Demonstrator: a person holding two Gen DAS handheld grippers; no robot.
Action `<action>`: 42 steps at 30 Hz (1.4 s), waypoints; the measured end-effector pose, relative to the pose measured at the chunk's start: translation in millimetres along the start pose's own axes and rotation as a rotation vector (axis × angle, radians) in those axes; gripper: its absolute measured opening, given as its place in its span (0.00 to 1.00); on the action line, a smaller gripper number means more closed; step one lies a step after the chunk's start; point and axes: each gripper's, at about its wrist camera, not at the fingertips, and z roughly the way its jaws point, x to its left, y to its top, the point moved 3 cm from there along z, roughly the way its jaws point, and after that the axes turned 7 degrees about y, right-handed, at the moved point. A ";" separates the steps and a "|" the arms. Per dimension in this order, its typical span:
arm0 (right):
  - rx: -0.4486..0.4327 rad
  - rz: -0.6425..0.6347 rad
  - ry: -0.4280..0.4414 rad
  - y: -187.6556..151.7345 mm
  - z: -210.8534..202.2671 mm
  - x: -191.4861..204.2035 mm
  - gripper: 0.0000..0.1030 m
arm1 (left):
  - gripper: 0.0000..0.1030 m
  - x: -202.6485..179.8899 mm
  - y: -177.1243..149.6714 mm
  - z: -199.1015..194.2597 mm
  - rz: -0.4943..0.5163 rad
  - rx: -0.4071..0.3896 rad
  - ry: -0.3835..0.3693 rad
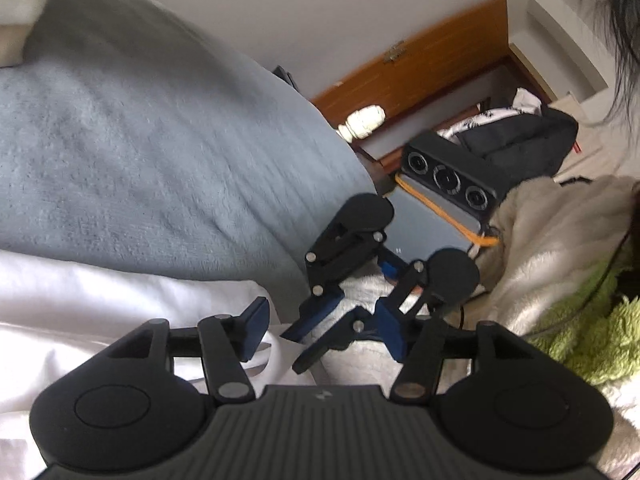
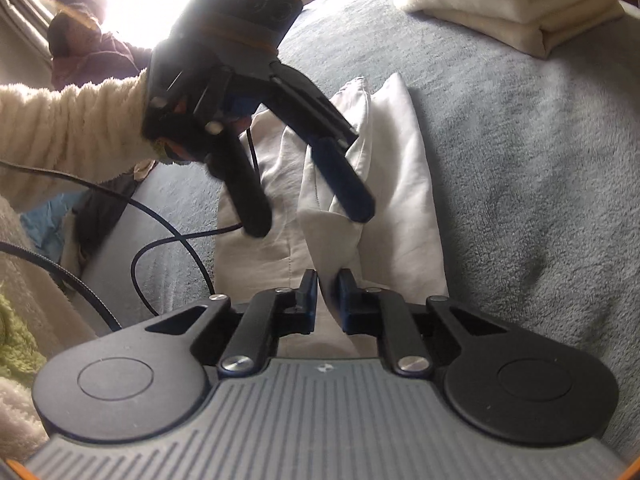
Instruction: Fold clothes
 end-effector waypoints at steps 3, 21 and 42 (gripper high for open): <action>-0.010 0.032 0.010 -1.4 -1.0 -4.1 0.10 | 0.56 3.9 -2.9 2.2 -0.008 0.014 0.001; -0.041 0.034 -0.018 -3.4 -4.4 -7.5 0.18 | 0.04 20.9 -13.1 -2.1 -0.056 0.038 -0.023; 0.050 -0.051 -0.052 -14.0 1.9 -3.2 0.18 | 0.04 28.1 -0.4 -1.3 -0.092 0.027 -0.037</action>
